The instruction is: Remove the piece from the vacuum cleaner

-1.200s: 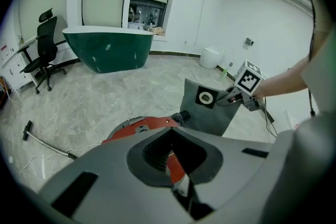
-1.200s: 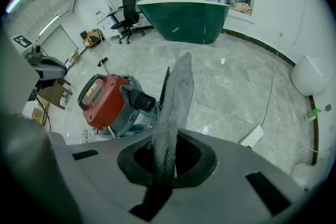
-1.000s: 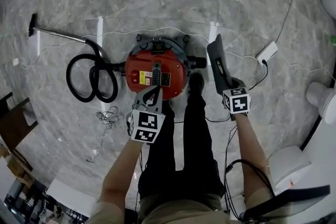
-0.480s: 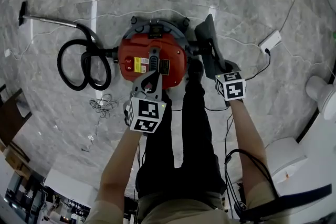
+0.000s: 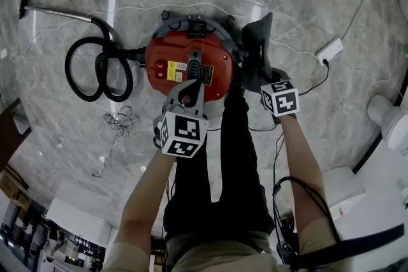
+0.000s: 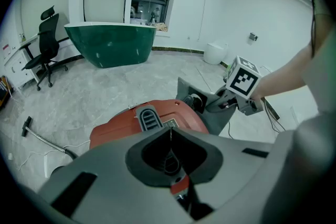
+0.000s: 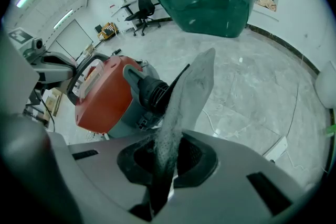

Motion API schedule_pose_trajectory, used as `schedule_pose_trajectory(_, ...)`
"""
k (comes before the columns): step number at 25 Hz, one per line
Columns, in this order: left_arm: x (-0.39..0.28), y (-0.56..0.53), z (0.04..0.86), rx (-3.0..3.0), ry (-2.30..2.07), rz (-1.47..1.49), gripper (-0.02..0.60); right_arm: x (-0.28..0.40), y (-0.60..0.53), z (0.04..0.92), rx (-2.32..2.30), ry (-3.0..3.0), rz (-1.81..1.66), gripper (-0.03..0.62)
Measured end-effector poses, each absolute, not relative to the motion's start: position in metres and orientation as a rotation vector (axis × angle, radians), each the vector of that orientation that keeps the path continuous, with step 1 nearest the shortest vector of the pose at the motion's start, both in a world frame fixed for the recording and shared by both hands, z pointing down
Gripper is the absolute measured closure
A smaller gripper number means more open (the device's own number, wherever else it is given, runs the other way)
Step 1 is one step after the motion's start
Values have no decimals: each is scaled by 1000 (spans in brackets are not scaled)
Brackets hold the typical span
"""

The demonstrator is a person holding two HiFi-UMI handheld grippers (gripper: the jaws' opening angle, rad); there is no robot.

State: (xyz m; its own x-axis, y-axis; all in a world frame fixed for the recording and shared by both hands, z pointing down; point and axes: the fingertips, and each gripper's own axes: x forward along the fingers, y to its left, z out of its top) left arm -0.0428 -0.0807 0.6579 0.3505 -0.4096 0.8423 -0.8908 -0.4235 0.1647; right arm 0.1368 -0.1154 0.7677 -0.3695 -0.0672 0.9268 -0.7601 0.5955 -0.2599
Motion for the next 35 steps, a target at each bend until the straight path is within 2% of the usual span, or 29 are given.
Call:
schedule_pose_trajectory(3,-43,-81,657,2001,-1126,971,578,131,-114,766,632,-1839,876,576)
schedule_pose_trajectory(7,-43,-80,657,2021,-1122,969,578,120,-106,762,580,-1881,937,471)
schedule_pose_trajectory(11,-43,-80,657,2024,-1127,946,578,116,-105,762,587,-1890,978,432)
schedule_pose_trajectory(17,-44,-80,657,2031,-1142,920,578,119,-110,763,656,-1876,982,428)
schedule_pose_trajectory(19,-43,-80,656,2035,-1140,916,578,124,-114,766,697,-1845,949,440)
schedule_pose_trajectory(22,-43,-79,656,2043,-1138,915,578,137,-119,770,751,-1787,883,576)
schedule_pose_trajectory(35,-45,-81,657,2035,-1149,852,578,132,-109,765,516,-1838,693,583)
